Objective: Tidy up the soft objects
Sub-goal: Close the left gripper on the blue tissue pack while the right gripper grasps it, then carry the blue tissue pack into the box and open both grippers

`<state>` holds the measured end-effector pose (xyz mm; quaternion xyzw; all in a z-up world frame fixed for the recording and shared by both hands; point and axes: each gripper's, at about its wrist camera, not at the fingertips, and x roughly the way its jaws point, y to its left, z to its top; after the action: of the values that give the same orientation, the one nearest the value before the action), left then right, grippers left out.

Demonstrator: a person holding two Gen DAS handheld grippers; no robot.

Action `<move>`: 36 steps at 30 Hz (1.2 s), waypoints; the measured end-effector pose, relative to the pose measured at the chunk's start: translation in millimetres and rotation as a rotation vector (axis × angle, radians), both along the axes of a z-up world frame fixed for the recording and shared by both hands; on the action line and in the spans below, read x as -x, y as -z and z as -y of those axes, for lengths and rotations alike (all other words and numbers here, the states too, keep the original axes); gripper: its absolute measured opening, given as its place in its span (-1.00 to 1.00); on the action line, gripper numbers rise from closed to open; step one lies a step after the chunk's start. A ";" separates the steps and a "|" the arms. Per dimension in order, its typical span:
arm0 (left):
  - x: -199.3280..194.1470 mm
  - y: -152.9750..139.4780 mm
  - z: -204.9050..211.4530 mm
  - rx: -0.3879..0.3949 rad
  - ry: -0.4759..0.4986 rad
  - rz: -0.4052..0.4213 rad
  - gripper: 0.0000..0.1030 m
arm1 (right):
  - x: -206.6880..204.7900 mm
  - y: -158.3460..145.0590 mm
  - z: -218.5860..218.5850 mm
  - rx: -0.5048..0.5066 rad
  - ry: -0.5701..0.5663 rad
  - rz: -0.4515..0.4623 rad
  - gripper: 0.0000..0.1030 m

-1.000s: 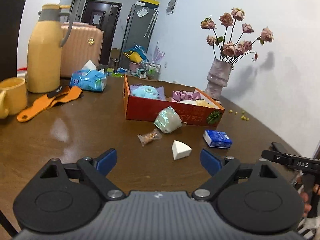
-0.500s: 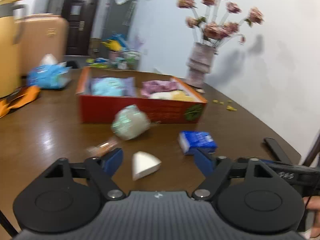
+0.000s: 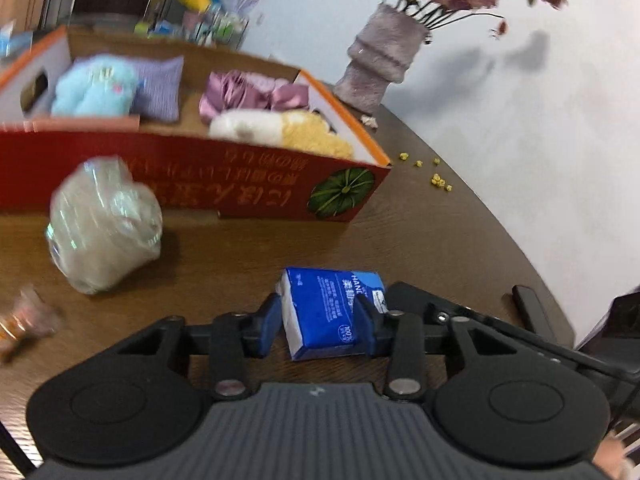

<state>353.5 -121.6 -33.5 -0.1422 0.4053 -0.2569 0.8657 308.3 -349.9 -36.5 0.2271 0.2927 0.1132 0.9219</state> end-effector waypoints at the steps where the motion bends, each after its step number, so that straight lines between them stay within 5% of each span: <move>1: -2.7 3.6 -0.4 0.005 -0.001 -0.020 -0.42 | -4.2 2.5 -0.4 -0.009 -0.008 -0.010 -0.53; 11: 10.1 -3.6 0.8 -0.008 -0.009 -0.010 -0.49 | -6.7 12.5 2.9 -0.065 -0.017 -0.061 -0.62; 25: 101.1 -56.1 -32.7 0.030 -0.039 0.142 -0.50 | 72.3 -38.0 -22.5 -0.020 -0.090 0.055 -0.62; 29: 83.8 -80.3 -37.1 0.013 -0.065 0.200 -0.50 | 52.1 -66.0 -32.8 0.009 -0.119 0.100 -0.62; 36: -20.2 -105.0 -51.5 0.035 -0.111 0.186 -0.50 | -45.8 -111.9 -52.3 0.071 -0.147 0.150 -0.62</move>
<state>373.7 -70.1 71.5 -0.1553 0.3103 -0.2276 0.9099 354.1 -297.6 75.4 0.1633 0.2428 0.1867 0.9378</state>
